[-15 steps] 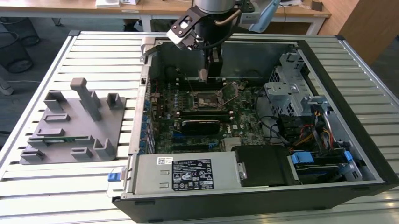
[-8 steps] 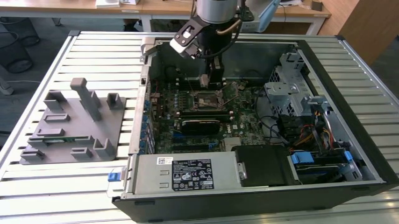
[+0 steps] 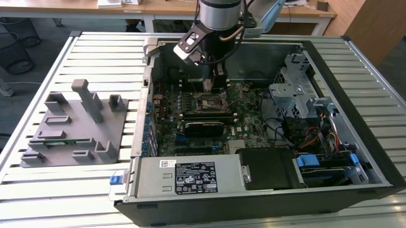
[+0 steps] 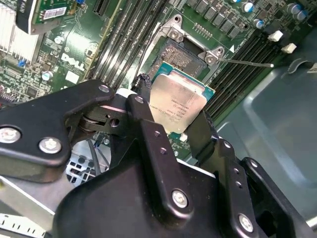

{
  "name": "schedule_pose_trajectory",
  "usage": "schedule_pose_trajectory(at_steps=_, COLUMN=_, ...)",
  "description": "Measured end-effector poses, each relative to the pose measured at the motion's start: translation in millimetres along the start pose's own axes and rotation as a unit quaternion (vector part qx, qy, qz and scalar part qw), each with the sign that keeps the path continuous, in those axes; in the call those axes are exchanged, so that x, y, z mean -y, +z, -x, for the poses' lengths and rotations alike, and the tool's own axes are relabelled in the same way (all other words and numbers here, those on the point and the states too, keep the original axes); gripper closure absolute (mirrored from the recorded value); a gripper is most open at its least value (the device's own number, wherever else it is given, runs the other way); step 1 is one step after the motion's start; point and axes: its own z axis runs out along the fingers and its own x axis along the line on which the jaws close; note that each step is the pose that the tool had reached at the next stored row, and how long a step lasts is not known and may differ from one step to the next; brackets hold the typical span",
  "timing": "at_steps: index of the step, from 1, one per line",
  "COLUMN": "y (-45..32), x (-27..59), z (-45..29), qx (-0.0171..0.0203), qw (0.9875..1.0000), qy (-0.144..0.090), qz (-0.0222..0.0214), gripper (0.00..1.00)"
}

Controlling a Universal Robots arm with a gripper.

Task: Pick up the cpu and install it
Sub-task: 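Place the cpu into insertion slot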

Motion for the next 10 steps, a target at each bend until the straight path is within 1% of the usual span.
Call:
schedule_pose_trajectory(at_steps=3, y=4.5, x=-0.3, z=-0.4, qx=0.0000, qw=1.0000, qy=0.000, qz=0.0000, gripper=0.46)
schedule_pose_trajectory(at_steps=10, y=11.3, x=-0.5, z=-3.5, qx=0.0000, qw=1.0000, qy=0.000, qz=0.0000, gripper=0.46)
